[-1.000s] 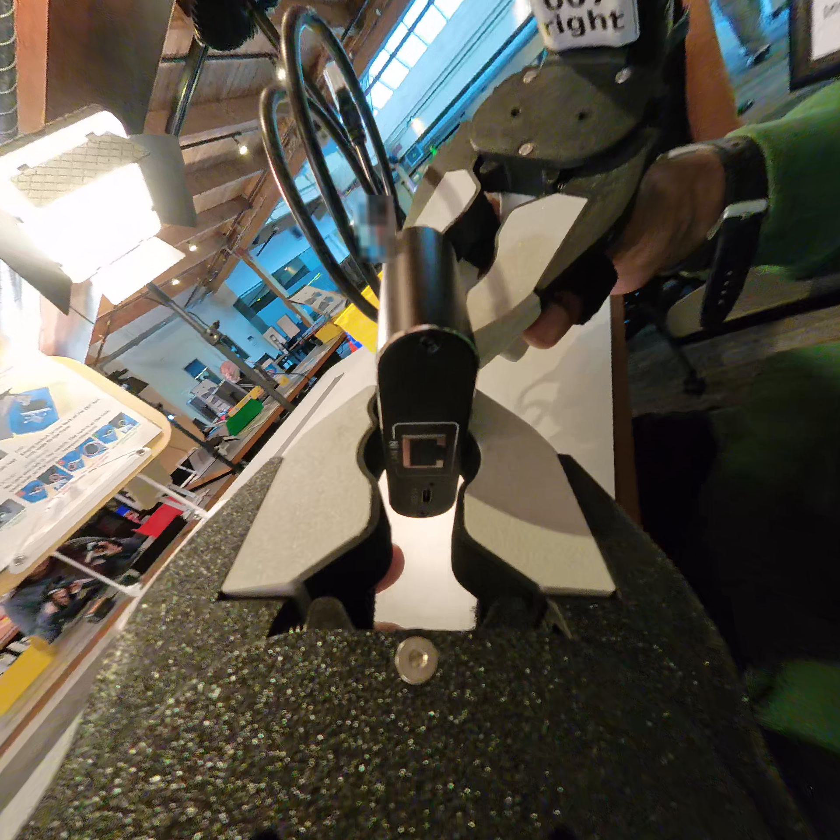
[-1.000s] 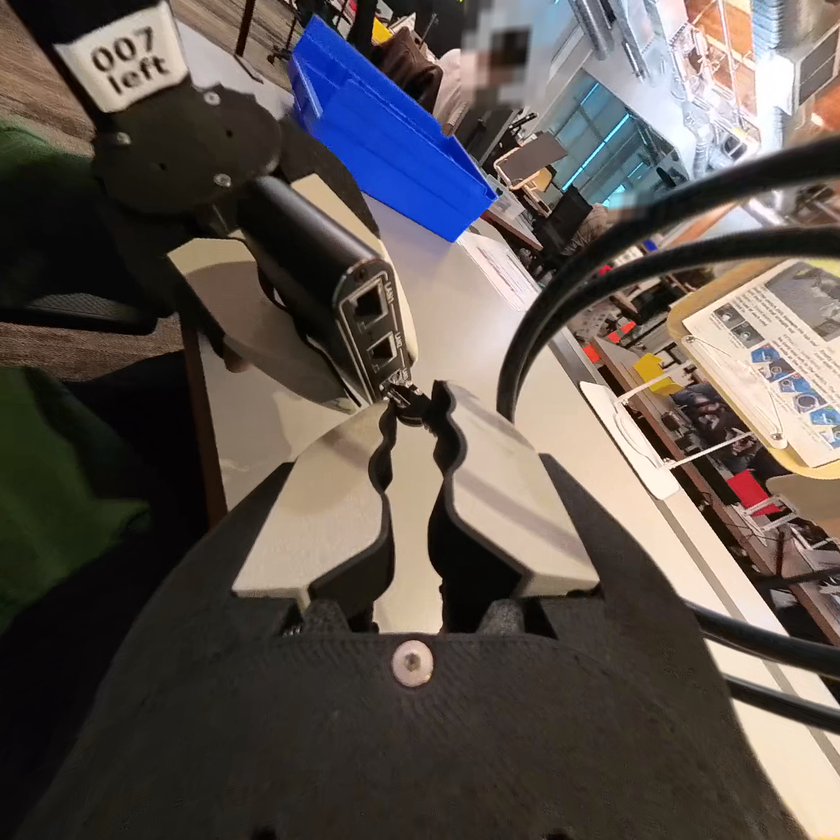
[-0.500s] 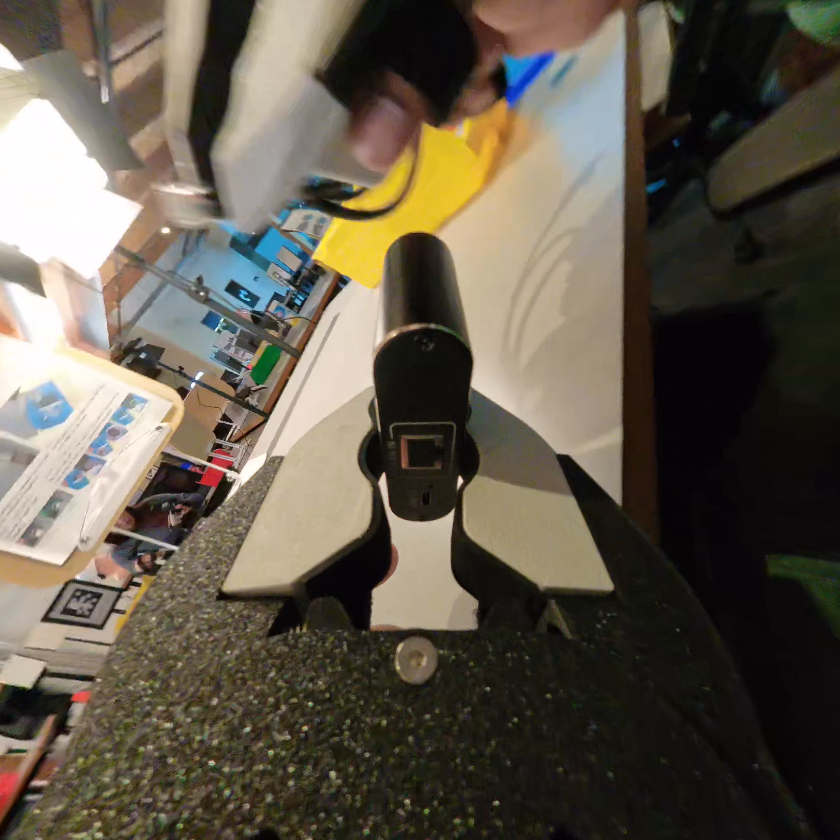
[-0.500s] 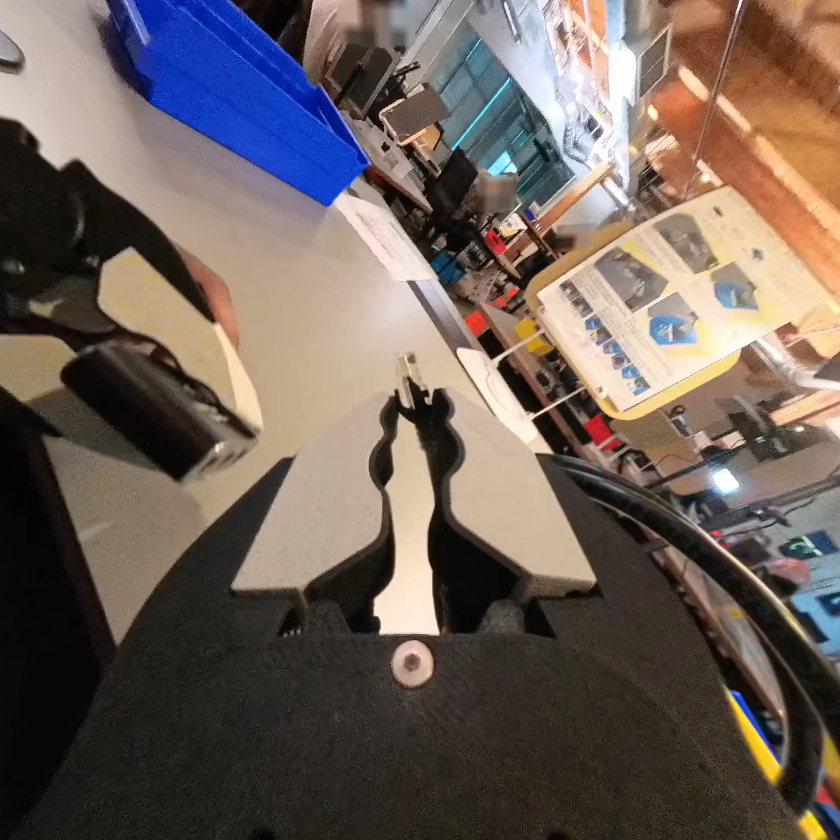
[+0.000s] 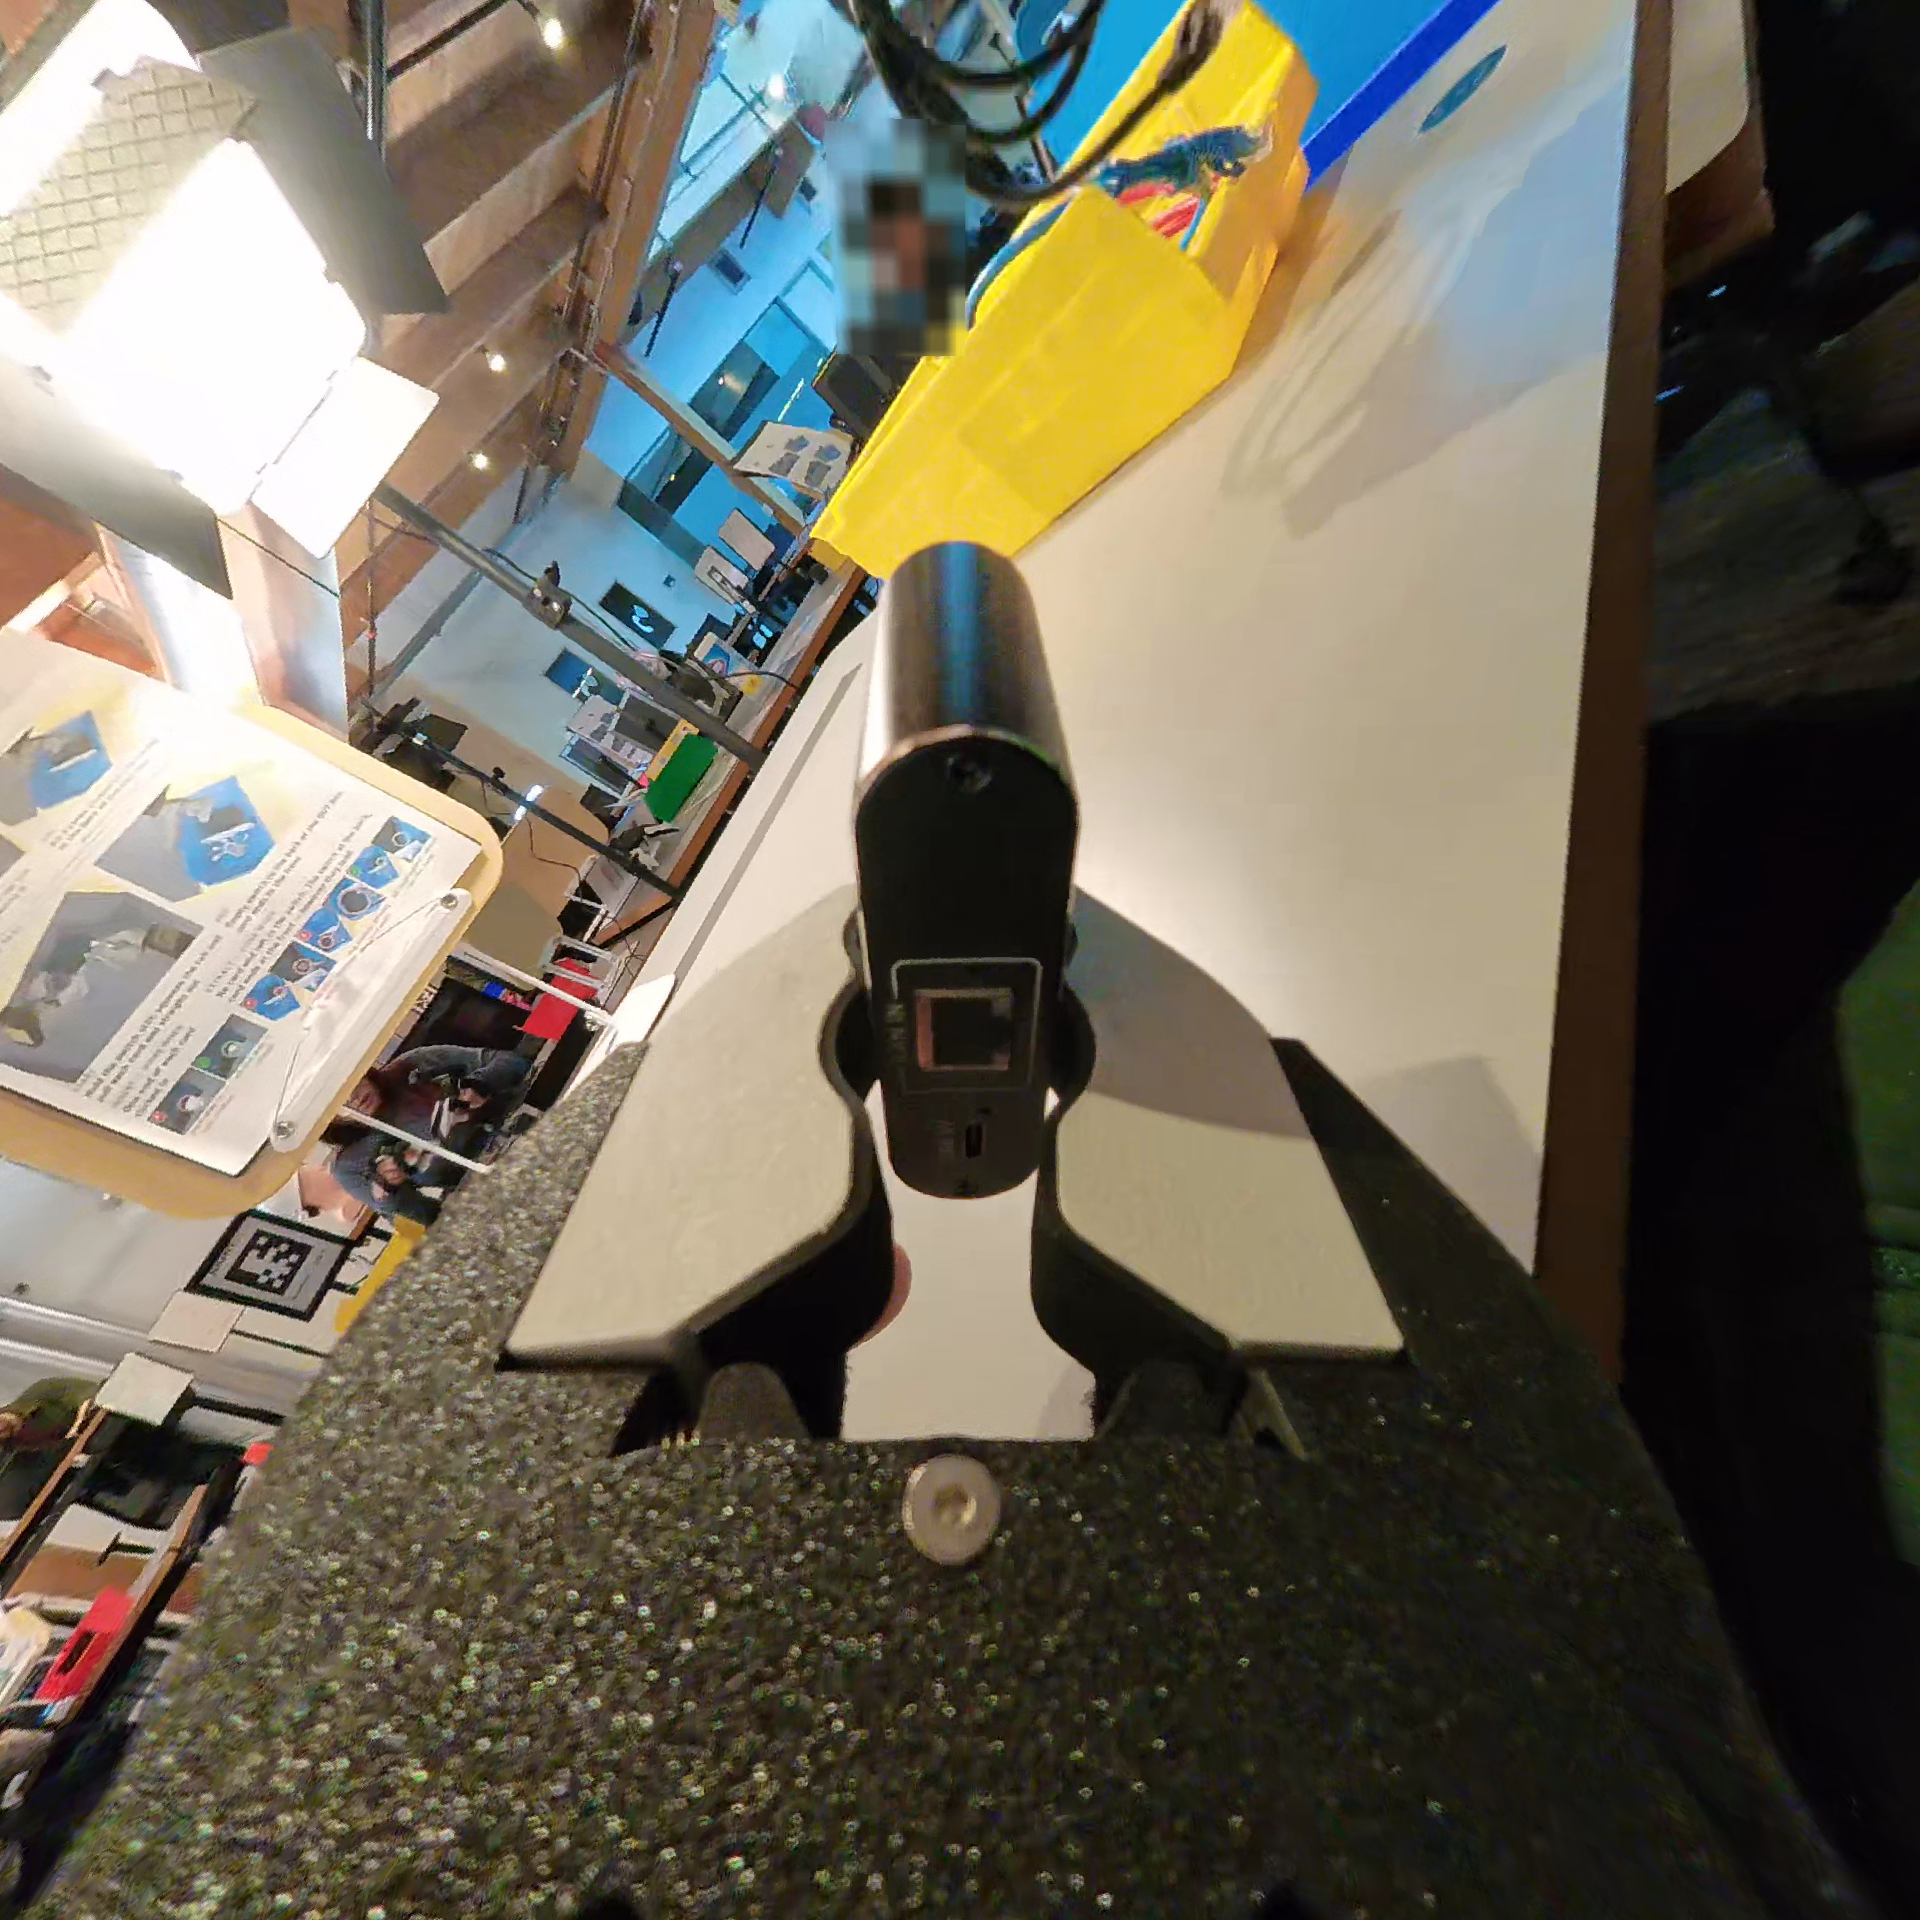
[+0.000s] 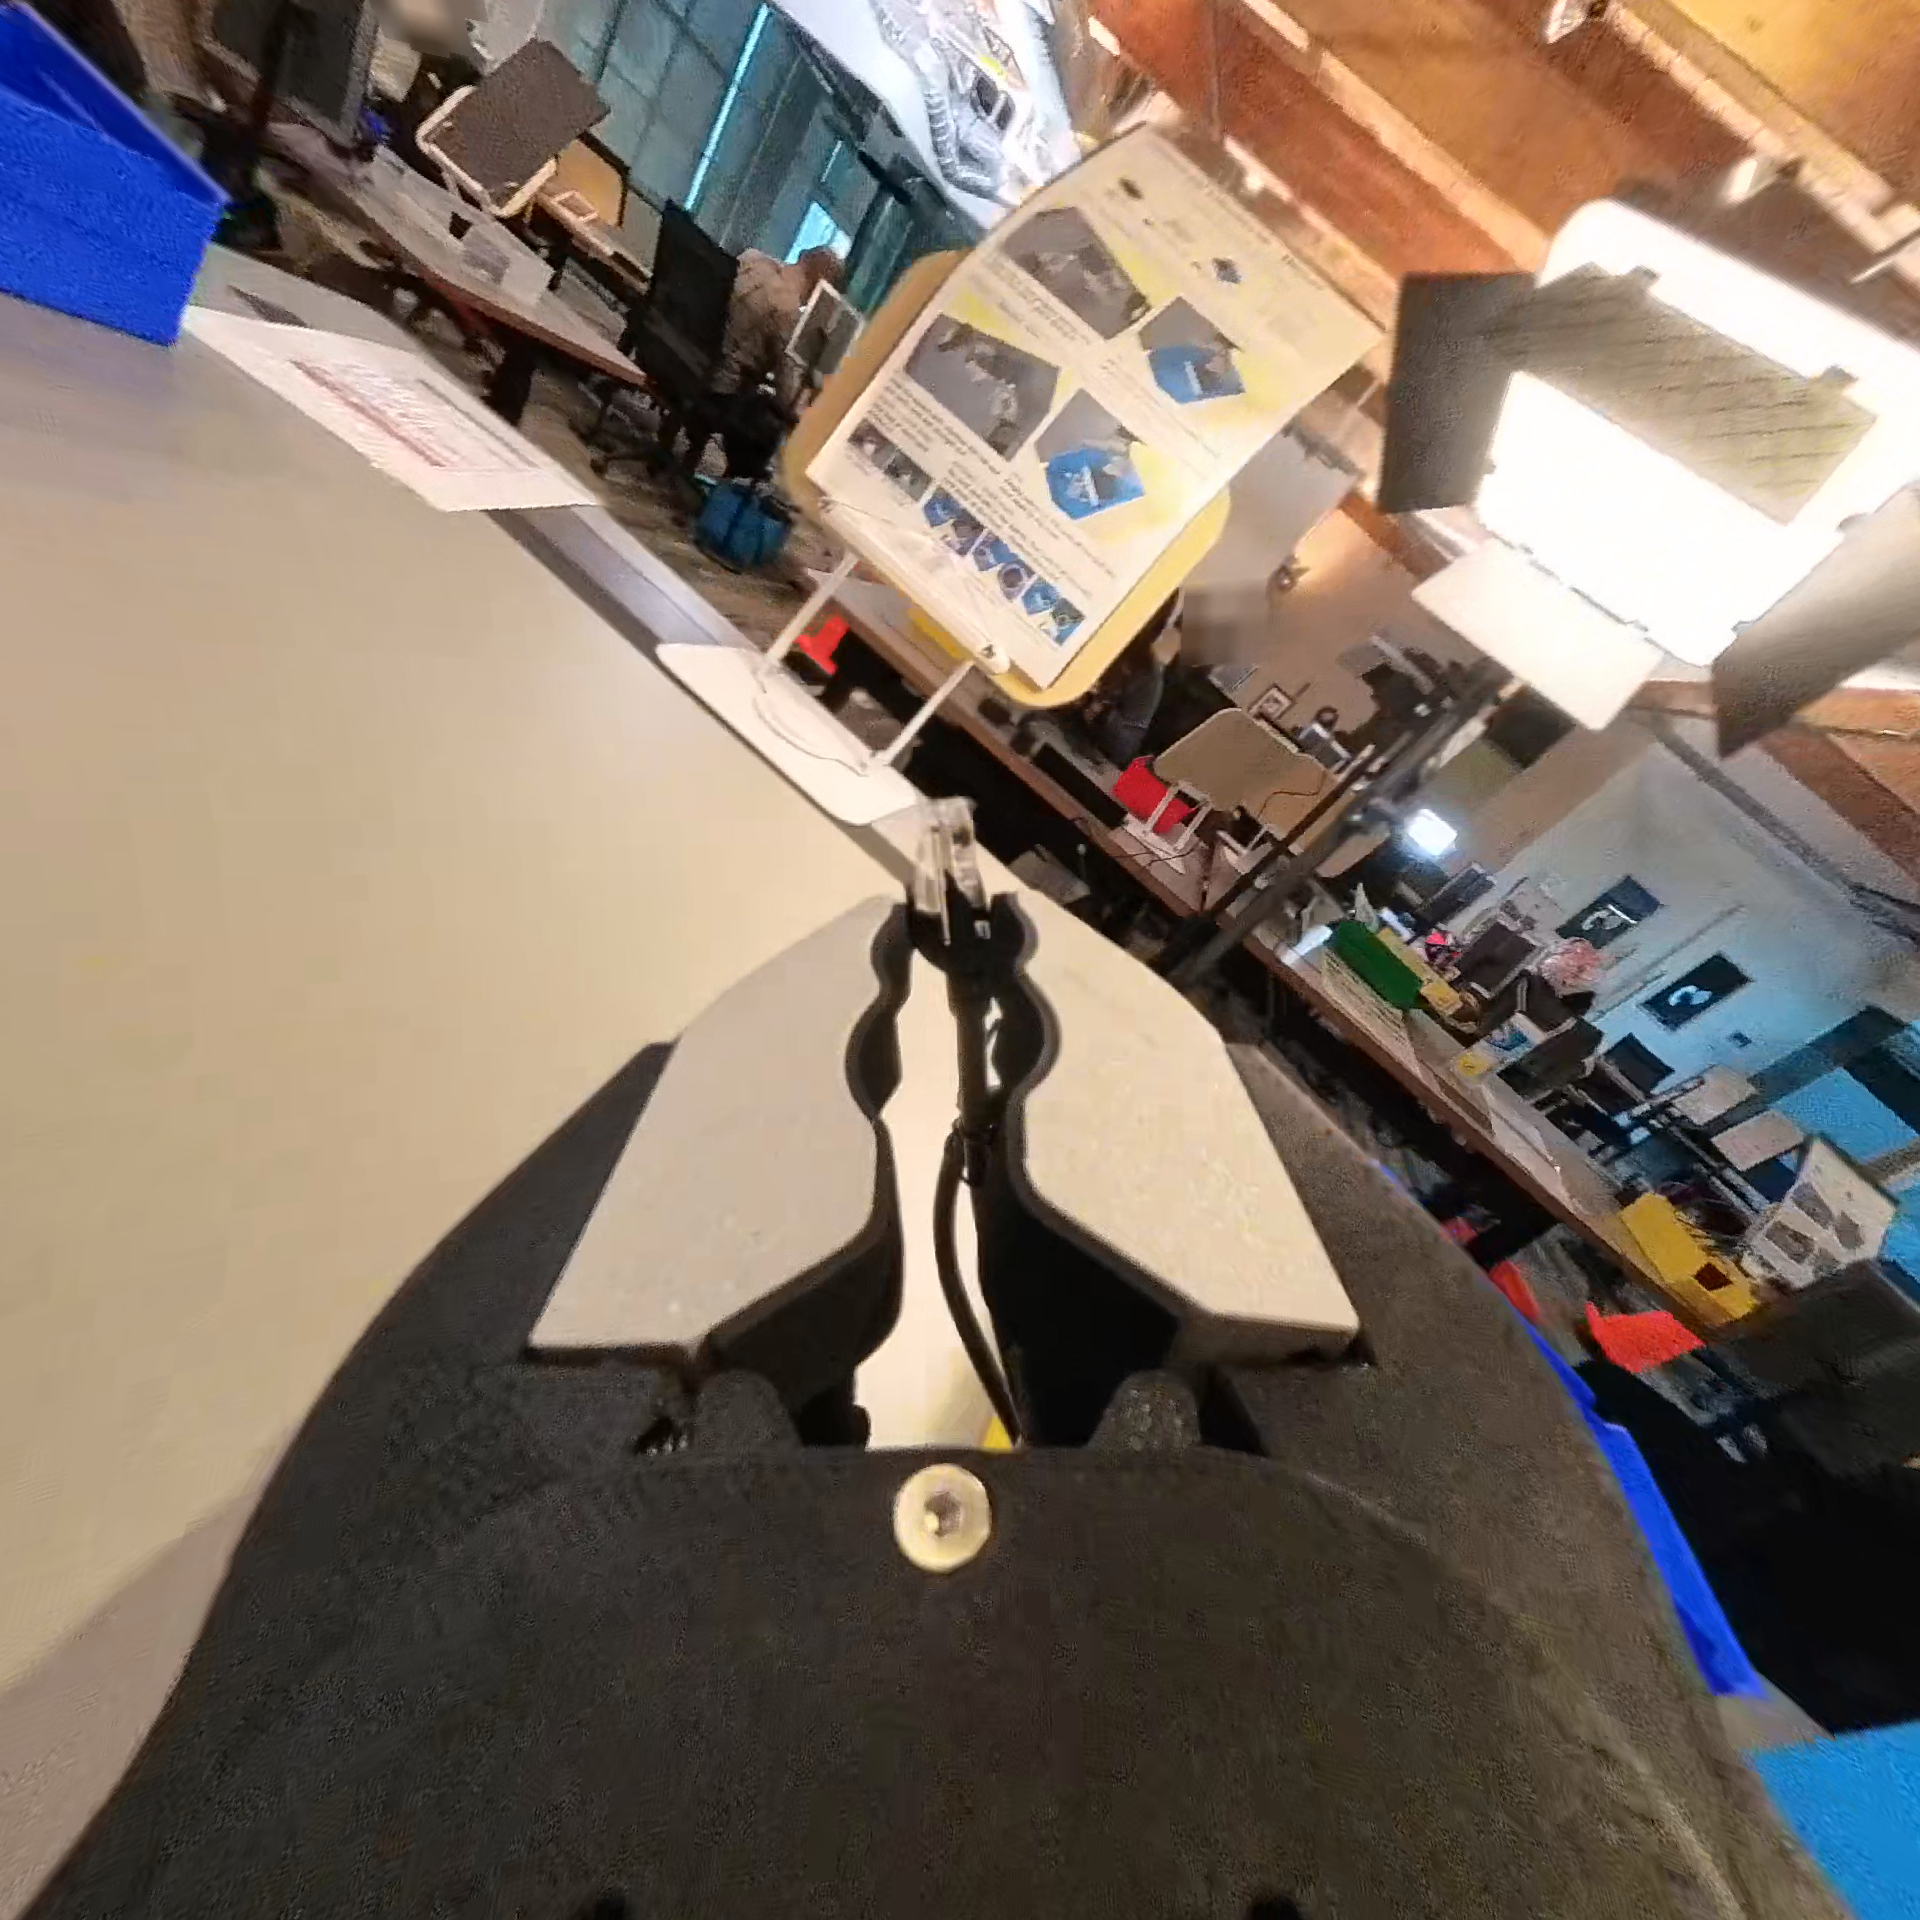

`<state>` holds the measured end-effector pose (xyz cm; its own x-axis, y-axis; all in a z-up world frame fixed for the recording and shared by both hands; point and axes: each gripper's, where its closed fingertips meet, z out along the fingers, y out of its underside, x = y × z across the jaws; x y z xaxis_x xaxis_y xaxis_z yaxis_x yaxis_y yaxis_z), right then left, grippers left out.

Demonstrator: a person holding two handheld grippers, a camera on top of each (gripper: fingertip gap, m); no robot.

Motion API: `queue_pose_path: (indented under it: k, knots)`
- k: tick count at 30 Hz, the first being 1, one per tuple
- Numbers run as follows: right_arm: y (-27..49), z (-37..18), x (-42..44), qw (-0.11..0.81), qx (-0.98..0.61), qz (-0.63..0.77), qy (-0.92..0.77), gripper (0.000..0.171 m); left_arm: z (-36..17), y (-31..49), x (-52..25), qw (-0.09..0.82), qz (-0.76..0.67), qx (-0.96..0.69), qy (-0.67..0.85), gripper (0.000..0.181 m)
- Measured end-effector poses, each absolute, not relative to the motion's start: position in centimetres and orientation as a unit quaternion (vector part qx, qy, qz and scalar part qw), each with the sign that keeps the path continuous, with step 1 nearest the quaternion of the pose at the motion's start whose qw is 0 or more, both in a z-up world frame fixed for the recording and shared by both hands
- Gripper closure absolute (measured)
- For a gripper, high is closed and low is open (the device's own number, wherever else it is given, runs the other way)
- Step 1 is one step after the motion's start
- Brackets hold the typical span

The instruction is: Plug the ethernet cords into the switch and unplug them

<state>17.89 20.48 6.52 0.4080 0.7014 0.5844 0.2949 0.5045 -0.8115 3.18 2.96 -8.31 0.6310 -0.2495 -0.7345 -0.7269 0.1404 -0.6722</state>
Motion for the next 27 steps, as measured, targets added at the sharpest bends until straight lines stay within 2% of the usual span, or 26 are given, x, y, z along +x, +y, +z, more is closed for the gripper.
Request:
queue_pose_path:
  k: [1, 3, 5, 7, 8, 12, 15, 17, 20, 27]
  knots:
    - [21.3, 7.6, 18.8, 0.698, -0.476, 0.153, -0.513, 0.156, -8.2, 2.9, 3.1, 0.65, 0.184, -0.628, 0.386, 0.15]
    - [23.6, 8.8, 20.0, 0.686, -0.489, 0.176, -0.509, 0.156, -8.0, 2.9, 3.1, 0.654, 0.182, -0.627, 0.382, 0.154]
    - [27.2, 9.3, 21.0, 0.664, -0.523, 0.199, -0.496, 0.157, -8.0, 2.9, 3.0, 0.656, 0.182, -0.626, 0.38, 0.15]
    - [31.5, 9.4, 22.3, 0.646, -0.556, 0.227, -0.47, 0.157, -8.0, 2.9, 3.0, 0.655, 0.182, -0.627, 0.381, 0.154]
    - [33.4, 8.6, 22.7, 0.619, -0.58, 0.256, -0.464, 0.157, -8.1, 3.0, 3.0, 0.653, 0.184, -0.628, 0.38, 0.15]
    - [39.1, 3.9, 23.9, 0.47, -0.668, 0.44, -0.374, 0.156, -7.9, 3.0, 2.8, 0.656, 0.179, -0.631, 0.374, 0.152]
    - [42.9, -0.6, 25.7, 0.408, -0.737, 0.467, -0.269, 0.143, -7.8, 3.0, 2.6, 0.658, 0.17, -0.636, 0.367, 0.153]
    - [44.4, -2.7, 27.1, 0.415, -0.767, 0.427, -0.238, 0.131, -7.9, 3.1, 2.6, 0.655, 0.168, -0.639, 0.367, 0.154]
    - [43.9, -2.6, 27.8, 0.437, -0.768, 0.396, -0.249, 0.115, -7.7, 3.1, 2.5, 0.659, 0.167, -0.639, 0.361, 0.15]
    - [35.9, 2.4, 27.2, 0.566, -0.696, 0.267, -0.352, 0.118, -6.1, 3.1, 1.7, 0.687, 0.123, -0.644, 0.312, 0.154]
